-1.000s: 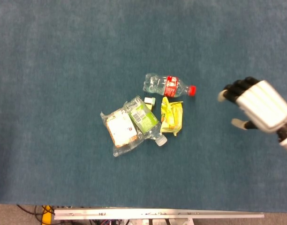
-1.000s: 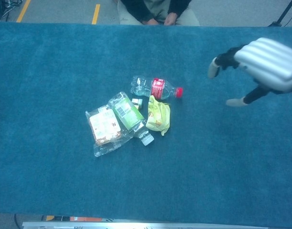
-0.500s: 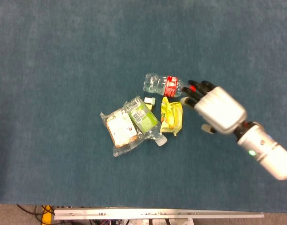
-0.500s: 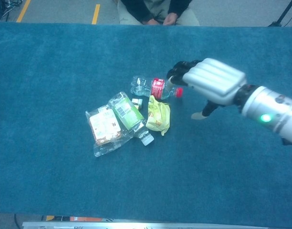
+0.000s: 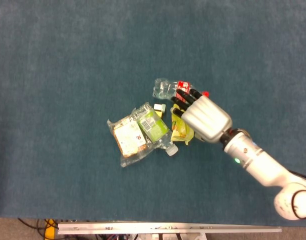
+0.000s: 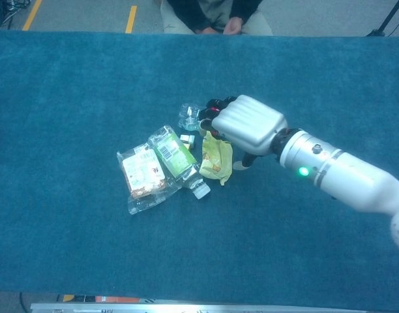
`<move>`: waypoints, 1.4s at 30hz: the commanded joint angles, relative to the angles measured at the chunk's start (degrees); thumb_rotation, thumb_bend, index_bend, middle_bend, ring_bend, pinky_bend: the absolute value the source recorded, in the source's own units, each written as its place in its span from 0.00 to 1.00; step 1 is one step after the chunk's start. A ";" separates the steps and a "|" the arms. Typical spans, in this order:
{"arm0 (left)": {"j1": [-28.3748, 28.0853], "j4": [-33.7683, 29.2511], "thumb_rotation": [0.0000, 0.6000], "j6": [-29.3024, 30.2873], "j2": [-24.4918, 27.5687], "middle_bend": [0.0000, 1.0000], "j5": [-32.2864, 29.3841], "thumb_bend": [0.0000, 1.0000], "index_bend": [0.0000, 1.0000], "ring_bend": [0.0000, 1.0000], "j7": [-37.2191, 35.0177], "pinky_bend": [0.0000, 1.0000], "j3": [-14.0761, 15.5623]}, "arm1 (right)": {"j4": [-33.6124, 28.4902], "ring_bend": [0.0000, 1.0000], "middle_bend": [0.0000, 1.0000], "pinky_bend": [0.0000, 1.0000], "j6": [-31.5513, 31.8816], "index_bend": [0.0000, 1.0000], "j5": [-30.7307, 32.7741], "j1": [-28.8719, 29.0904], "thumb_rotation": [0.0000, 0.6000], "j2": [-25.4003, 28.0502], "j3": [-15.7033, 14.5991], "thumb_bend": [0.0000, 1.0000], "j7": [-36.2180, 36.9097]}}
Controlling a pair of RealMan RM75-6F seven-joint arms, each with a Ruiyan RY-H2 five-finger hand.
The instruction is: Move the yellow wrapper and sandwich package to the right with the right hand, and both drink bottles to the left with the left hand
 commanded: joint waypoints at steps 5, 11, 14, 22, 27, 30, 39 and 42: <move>0.36 0.78 1.00 0.42 0.05 0.24 0.19 0.39 0.29 0.16 -1.24 0.14 0.18 | 2.46 0.11 0.19 0.23 0.92 0.29 1.86 1.33 0.99 -2.80 -1.13 0.00 -1.90; 0.41 1.31 1.00 0.46 -0.15 0.24 0.53 0.39 0.31 0.16 -2.16 0.14 0.35 | 4.26 0.11 0.21 0.23 1.53 0.29 2.56 1.71 0.98 -4.18 -2.41 0.00 -2.72; 0.31 1.41 1.00 0.36 -0.26 0.24 0.89 0.39 0.31 0.16 -2.54 0.14 0.49 | 6.20 0.12 0.24 0.23 2.14 0.31 2.08 1.73 0.98 -5.45 -2.92 0.00 -1.81; 0.14 1.61 1.00 0.33 -0.37 0.24 1.55 0.39 0.32 0.16 -3.41 0.14 0.70 | 12.14 0.26 0.39 0.29 5.30 0.67 -0.93 0.72 1.00 -9.41 -3.70 0.00 2.71; 0.23 1.53 1.00 0.42 -0.18 0.24 1.35 0.39 0.33 0.16 -3.35 0.14 0.64 | 12.24 0.30 0.42 0.30 6.37 0.74 -2.51 0.25 1.00 -8.50 -3.47 0.00 6.58; 0.23 1.56 1.00 0.31 -0.21 0.24 1.32 0.39 0.33 0.16 -3.30 0.14 0.69 | 10.74 0.30 0.42 0.30 7.12 0.74 -3.30 -0.08 1.00 -6.42 -3.10 0.00 8.78; -0.18 1.51 1.00 -0.63 -0.38 0.24 0.91 0.39 0.33 0.16 -2.76 0.14 0.63 | 6.87 0.30 0.42 0.30 10.66 0.74 -3.90 -2.23 1.00 1.95 -1.69 0.00 12.77; -0.48 1.46 1.00 -1.12 -0.64 0.24 1.03 0.39 0.33 0.16 -2.55 0.14 0.71 | 7.24 0.30 0.42 0.30 10.44 0.74 -3.59 -2.76 1.00 3.94 -2.25 0.00 12.71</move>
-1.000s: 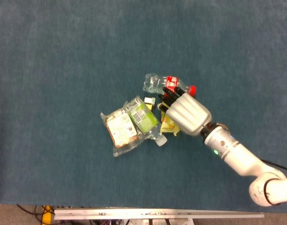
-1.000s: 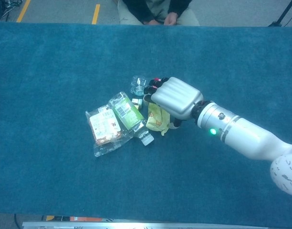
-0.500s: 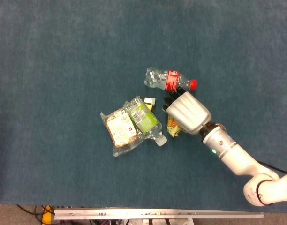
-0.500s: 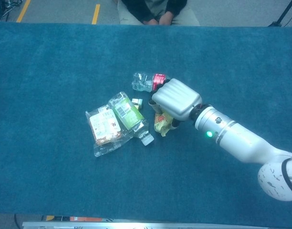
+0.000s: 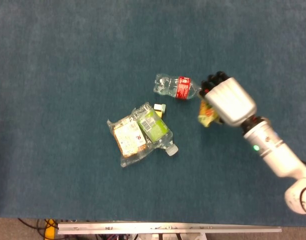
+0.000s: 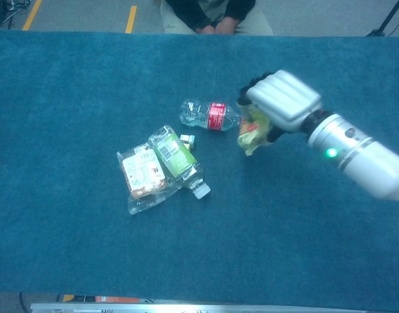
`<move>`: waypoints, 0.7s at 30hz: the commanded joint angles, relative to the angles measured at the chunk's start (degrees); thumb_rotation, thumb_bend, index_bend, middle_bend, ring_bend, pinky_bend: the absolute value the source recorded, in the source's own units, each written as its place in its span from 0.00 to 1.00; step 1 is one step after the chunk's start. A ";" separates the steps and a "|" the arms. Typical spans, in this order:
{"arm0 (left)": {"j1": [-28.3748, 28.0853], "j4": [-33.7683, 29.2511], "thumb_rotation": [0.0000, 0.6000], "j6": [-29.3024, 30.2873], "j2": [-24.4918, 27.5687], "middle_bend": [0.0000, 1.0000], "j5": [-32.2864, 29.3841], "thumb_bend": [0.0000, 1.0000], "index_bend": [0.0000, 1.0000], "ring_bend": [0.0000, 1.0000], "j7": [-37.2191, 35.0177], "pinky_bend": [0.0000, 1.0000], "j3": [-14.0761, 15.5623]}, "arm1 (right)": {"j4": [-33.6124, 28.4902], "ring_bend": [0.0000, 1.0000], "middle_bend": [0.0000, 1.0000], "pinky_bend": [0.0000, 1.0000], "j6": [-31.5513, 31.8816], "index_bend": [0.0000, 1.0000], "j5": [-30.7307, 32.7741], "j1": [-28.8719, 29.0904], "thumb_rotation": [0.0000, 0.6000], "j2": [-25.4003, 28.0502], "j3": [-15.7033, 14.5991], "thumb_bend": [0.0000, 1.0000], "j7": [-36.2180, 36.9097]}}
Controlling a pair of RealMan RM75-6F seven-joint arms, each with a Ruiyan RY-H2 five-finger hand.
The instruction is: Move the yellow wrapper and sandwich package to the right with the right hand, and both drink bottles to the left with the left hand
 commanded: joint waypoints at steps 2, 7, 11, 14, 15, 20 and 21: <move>-0.28 -0.05 1.00 -0.37 -0.35 0.24 0.18 0.39 0.33 0.16 0.17 0.14 0.11 | 0.75 0.30 0.42 0.30 -0.06 0.74 0.36 -1.03 1.00 2.49 -0.81 0.00 0.11; -0.48 -0.08 1.00 -0.63 -0.58 0.24 0.07 0.39 0.33 0.16 0.51 0.14 0.06 | 2.45 0.30 0.42 0.30 -1.11 0.72 1.82 -1.53 1.00 3.30 -1.15 0.00 0.46; -0.49 -0.27 1.00 -0.57 -0.61 0.24 0.00 0.39 0.33 0.16 0.90 0.14 0.05 | 2.71 0.27 0.39 0.27 -1.95 0.51 2.49 -1.55 1.00 3.67 -1.53 0.00 -0.67; -0.40 -0.50 1.00 -0.44 -0.48 0.24 -0.12 0.39 0.33 0.16 1.15 0.14 0.03 | 1.51 0.22 0.32 0.24 -3.24 0.28 4.38 -1.29 1.00 4.47 -1.40 0.00 -2.32; -0.37 -0.53 1.00 -0.38 -0.44 0.24 -0.17 0.39 0.33 0.16 1.21 0.14 0.01 | 1.05 0.20 0.30 0.23 -3.50 0.22 4.94 -1.21 1.00 4.78 -1.36 0.00 -2.98; -0.44 -0.86 1.00 -0.40 -0.25 0.24 -0.23 0.39 0.32 0.16 1.60 0.14 -0.05 | -1.70 0.14 0.20 0.20 -4.11 0.00 7.25 -0.93 1.00 6.65 -1.27 0.00 -5.73; -0.49 -0.91 1.00 -0.48 -0.22 0.24 -0.21 0.39 0.32 0.16 1.66 0.14 -0.04 | -2.21 0.13 0.19 0.20 -3.95 0.00 7.33 -0.94 1.00 6.96 -1.17 0.00 -5.73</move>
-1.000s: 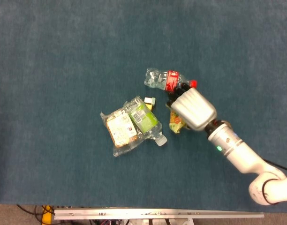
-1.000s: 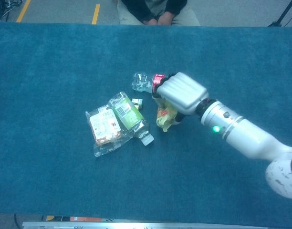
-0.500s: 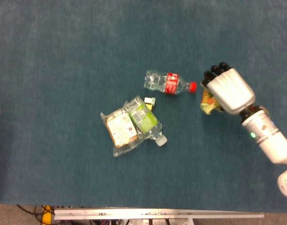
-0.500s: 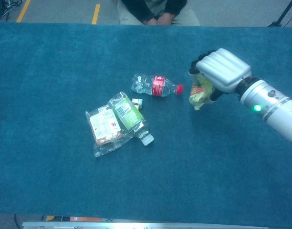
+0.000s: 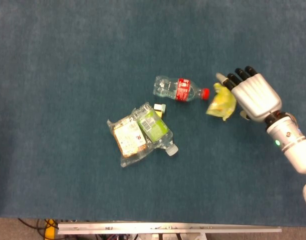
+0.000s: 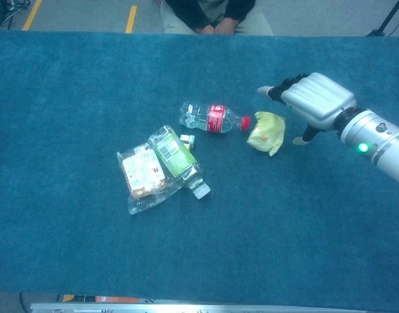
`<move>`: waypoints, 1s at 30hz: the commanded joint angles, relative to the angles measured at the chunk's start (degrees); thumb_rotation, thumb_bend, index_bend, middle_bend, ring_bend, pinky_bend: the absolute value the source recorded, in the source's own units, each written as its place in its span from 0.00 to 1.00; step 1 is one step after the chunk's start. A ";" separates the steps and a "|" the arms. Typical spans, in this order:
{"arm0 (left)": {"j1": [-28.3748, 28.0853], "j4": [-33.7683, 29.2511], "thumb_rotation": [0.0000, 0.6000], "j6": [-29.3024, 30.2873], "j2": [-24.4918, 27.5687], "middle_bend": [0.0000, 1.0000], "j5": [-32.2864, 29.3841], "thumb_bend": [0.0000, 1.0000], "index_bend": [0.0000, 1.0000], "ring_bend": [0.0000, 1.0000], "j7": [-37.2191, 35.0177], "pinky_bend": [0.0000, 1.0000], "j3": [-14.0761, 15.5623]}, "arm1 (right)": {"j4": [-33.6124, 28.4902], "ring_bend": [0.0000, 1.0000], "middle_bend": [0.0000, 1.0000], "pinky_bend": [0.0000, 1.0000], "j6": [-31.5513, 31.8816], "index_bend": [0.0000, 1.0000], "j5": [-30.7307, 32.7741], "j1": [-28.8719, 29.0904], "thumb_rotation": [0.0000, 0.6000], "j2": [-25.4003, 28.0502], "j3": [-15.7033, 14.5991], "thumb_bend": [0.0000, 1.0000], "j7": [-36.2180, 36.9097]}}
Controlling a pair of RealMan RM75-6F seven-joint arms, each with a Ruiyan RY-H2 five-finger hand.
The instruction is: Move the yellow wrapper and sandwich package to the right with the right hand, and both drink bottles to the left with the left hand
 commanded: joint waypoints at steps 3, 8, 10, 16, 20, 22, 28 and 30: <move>-0.47 -0.35 1.00 -0.58 0.15 0.24 0.00 0.39 0.32 0.16 0.41 0.14 -0.11 | -3.21 0.13 0.18 0.20 0.60 0.00 0.31 -0.06 1.00 2.17 0.56 0.00 0.58; -0.90 -0.82 1.00 -1.06 0.36 0.24 0.23 0.39 0.32 0.16 0.98 0.14 -0.08 | -6.62 0.13 0.18 0.20 2.15 0.00 -1.63 -0.61 1.00 4.69 1.26 0.00 4.55; -1.12 -0.98 1.00 -1.28 0.42 0.24 0.24 0.39 0.32 0.16 1.20 0.14 -0.14 | -7.64 0.13 0.18 0.20 2.54 0.00 -2.57 -0.79 1.00 5.51 1.28 0.00 5.91; -1.62 -1.46 1.00 -2.06 0.42 0.24 -0.04 0.39 0.32 0.16 1.83 0.14 -0.20 | -11.75 0.13 0.18 0.20 2.99 0.00 -7.23 -0.97 1.00 7.87 0.85 0.00 11.26; -1.54 -1.87 1.00 -2.03 0.71 0.24 -0.12 0.39 0.32 0.16 2.13 0.14 -0.06 | -13.60 0.13 0.18 0.20 2.79 0.00 -11.46 -0.37 1.00 8.85 0.13 0.00 12.96; -1.43 -2.08 1.00 -1.97 0.92 0.24 -0.24 0.39 0.32 0.16 2.19 0.14 0.01 | -13.97 0.13 0.18 0.20 2.10 0.00 -13.37 0.25 1.00 9.07 -0.24 0.00 13.49; -1.04 -2.60 1.00 -1.62 1.50 0.24 -0.38 0.39 0.32 0.16 2.29 0.14 0.23 | -13.44 0.13 0.18 0.20 -0.96 0.00 -17.90 2.88 1.00 8.94 -0.99 0.00 12.58; -0.88 -2.72 1.00 -1.45 1.65 0.24 -0.41 0.39 0.32 0.16 2.26 0.14 0.30 | -13.24 0.13 0.18 0.20 -1.80 0.00 -18.99 3.66 1.00 8.40 -1.11 0.00 12.02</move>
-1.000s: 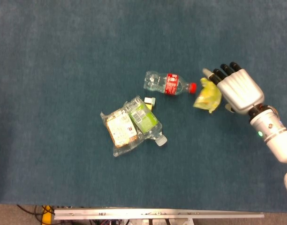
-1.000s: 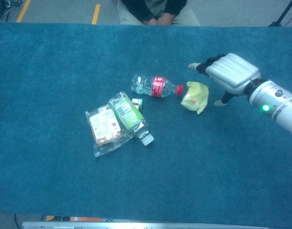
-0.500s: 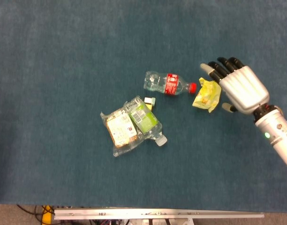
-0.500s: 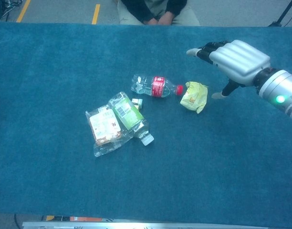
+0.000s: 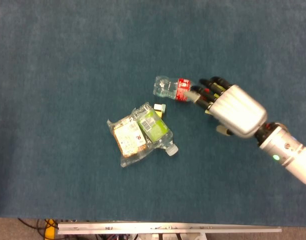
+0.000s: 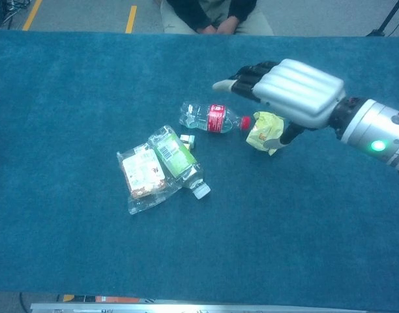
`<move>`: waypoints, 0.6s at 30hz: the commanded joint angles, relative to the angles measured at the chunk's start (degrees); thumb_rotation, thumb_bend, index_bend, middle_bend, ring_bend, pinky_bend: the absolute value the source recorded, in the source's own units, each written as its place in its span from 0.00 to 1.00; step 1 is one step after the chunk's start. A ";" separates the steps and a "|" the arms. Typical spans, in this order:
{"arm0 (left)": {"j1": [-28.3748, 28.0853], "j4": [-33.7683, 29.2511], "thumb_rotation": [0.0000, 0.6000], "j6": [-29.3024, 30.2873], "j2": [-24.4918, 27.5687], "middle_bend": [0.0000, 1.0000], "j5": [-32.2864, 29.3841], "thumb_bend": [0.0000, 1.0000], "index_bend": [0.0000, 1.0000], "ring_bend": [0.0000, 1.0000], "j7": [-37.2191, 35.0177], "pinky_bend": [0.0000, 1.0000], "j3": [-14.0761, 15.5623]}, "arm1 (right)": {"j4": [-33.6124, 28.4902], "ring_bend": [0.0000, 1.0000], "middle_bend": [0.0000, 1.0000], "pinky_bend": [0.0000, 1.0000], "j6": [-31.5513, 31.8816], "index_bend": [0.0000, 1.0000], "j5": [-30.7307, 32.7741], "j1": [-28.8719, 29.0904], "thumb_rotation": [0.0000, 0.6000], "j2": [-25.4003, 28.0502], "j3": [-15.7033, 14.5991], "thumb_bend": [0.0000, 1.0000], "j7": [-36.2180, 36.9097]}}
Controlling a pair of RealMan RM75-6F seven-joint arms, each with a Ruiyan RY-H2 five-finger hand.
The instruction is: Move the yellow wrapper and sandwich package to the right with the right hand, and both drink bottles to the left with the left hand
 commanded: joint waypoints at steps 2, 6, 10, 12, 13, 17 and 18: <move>0.24 -0.21 1.00 0.23 0.21 0.24 -0.01 0.39 0.32 0.16 -0.08 0.14 0.14 | 0.17 0.13 0.18 0.20 -1.99 0.00 -1.50 1.63 1.00 -1.19 -0.35 0.00 -1.45; 0.49 -0.36 1.00 0.59 0.43 0.24 0.17 0.39 0.32 0.16 -0.23 0.14 0.30 | -0.79 0.13 0.18 0.20 -4.26 0.00 -0.84 2.79 1.00 -2.31 -0.34 0.00 -2.75; 0.99 -0.50 1.00 1.10 0.79 0.24 0.10 0.39 0.32 0.16 -0.44 0.14 0.48 | 0.21 0.13 0.17 0.20 -5.40 0.00 -1.57 4.06 1.00 -3.65 -0.04 0.00 -4.61; 1.22 -0.46 1.00 1.35 0.84 0.24 0.01 0.39 0.32 0.16 -0.60 0.14 0.51 | 1.33 0.13 0.16 0.20 -5.59 0.00 -2.00 4.46 1.00 -4.44 0.00 0.00 -5.51; 1.31 -0.41 1.00 1.43 0.83 0.24 -0.02 0.39 0.32 0.16 -0.70 0.14 0.54 | 1.81 0.13 0.16 0.20 -5.76 0.00 -2.19 4.64 1.00 -4.87 -0.07 0.00 -5.74; 1.55 -0.15 1.00 1.42 0.81 0.24 -0.09 0.39 0.32 0.16 -1.05 0.14 0.72 | 3.48 0.12 0.15 0.20 -6.60 0.00 -2.88 5.47 1.00 -6.62 -0.33 0.00 -6.50; 1.60 -0.09 1.00 1.45 0.80 0.24 -0.06 0.39 0.32 0.16 -1.15 0.14 0.74 | 3.71 0.12 0.15 0.20 -6.72 0.00 -2.57 5.53 1.00 -6.95 -0.24 0.00 -6.47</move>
